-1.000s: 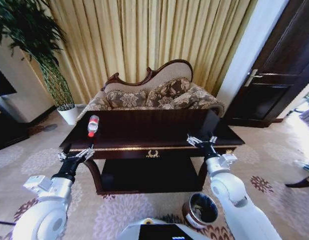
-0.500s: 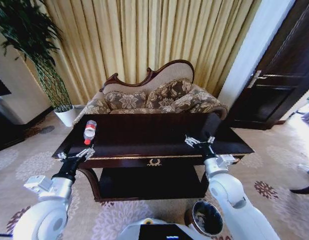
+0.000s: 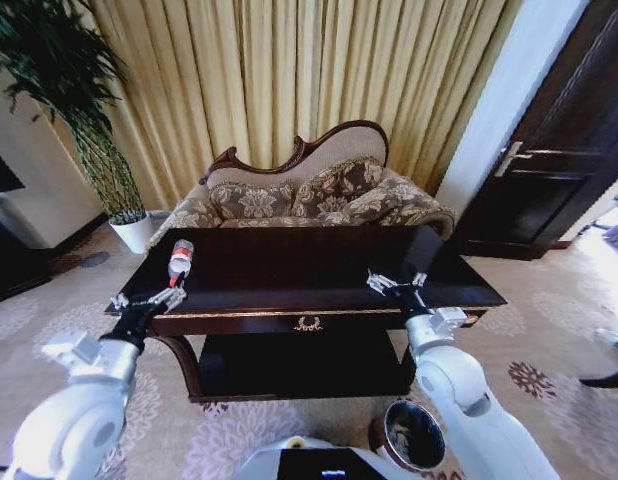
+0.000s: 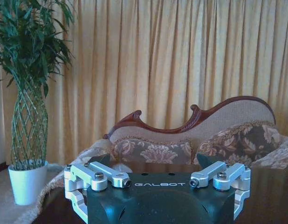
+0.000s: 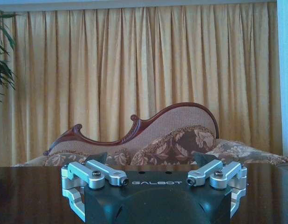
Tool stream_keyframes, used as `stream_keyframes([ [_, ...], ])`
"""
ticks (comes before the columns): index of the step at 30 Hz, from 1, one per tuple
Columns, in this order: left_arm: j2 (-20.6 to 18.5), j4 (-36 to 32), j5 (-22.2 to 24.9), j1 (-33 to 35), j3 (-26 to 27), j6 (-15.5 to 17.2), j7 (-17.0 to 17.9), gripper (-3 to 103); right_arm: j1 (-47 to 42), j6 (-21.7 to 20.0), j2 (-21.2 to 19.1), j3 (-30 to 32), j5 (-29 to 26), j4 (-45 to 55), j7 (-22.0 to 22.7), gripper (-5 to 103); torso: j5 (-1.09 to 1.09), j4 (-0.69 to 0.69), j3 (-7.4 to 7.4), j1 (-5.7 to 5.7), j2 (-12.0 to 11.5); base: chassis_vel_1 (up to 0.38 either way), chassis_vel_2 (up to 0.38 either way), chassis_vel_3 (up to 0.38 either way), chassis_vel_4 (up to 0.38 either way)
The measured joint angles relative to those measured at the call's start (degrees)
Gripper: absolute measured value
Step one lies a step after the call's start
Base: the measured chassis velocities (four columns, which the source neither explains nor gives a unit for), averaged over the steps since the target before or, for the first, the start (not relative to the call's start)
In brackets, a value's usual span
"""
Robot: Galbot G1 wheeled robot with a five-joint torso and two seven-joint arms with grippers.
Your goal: Move to the front of the table and place the trash on the table into the trash bin.
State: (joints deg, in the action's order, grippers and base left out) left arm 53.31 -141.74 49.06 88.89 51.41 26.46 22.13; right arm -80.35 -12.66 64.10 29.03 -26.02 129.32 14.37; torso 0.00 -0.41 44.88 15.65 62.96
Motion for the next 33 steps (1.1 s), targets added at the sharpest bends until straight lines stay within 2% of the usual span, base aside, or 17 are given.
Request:
stream_keyframes([
  [1,-2.13,1.03,2.01,-1.9,-0.5,1.33,1.74,100,0.02,0.0,0.06,-0.03,0.0,-0.23,0.0,100,0.0,0.0,0.0,0.0,0.0,0.0,0.0,0.0,0.0],
  [2,-2.13,1.03,2.01,-1.9,-0.5,1.33,1.74,100,0.02,0.0,0.06,-0.03,0.0,-0.23,0.0,100,0.0,0.0,0.0,0.0,0.0,0.0,0.0,0.0,0.0],
  [4,-5.89,3.39,6.07,-5.87,-1.86,3.53,5.6,100,0.25,0.0,0.18,-0.17,0.0,-0.78,0.0,100,-0.01,0.0,0.0,0.01,-0.01,0.0,0.0,0.0,0.0],
  [5,-5.89,3.39,6.07,-5.87,-1.86,3.53,5.6,100,0.25,0.0,0.18,-0.17,0.0,-0.78,0.0,100,-0.01,0.0,0.0,0.01,-0.01,0.0,0.0,0.0,0.0],
  [8,-8.77,6.43,8.86,-9.52,-3.76,5.81,9.48,100,0.47,0.0,0.26,-0.24,-0.02,-1.68,0.0,100,-0.01,0.01,0.0,0.01,-0.01,0.0,0.0,0.0,0.0],
  [11,-9.49,8.22,9.86,-11.01,-4.6,6.71,10.9,100,0.65,0.01,0.27,-0.33,-0.04,-2.29,-0.02,100,-0.01,0.01,0.0,0.0,-0.01,0.0,0.0,0.0,0.0],
  [19,-12.09,14.75,10.99,-15.79,-7.08,8.59,11.84,100,1.72,0.02,0.32,-1.14,-0.19,-4.23,-0.28,100,-0.01,0.02,0.0,0.01,-0.01,0.0,0.0,0.0,0.0],
  [25,-15.77,21.4,14.89,-22.91,-10.17,9.45,9.55,100,2.33,0.18,0.31,-1.38,-0.36,-5.62,-0.75,100,0.0,0.02,0.0,0.01,-0.01,0.0,0.0,0.0,0.0],
  [29,-16.68,22.44,17.3,-25.94,-12.4,10.67,10.74,100,2.57,0.27,0.34,-1.46,-0.36,-6.14,-0.93,100,0.0,0.0,0.0,0.01,-0.01,0.0,0.0,0.0,0.0],
  [33,-16.98,24.12,20.51,-30.89,-17.69,11.51,12.99,100,2.74,0.66,0.69,-1.69,-0.25,-7.0,-1.37,100,0.01,0.01,0.0,0.01,-0.01,0.0,0.0,0.0,0.0],
])
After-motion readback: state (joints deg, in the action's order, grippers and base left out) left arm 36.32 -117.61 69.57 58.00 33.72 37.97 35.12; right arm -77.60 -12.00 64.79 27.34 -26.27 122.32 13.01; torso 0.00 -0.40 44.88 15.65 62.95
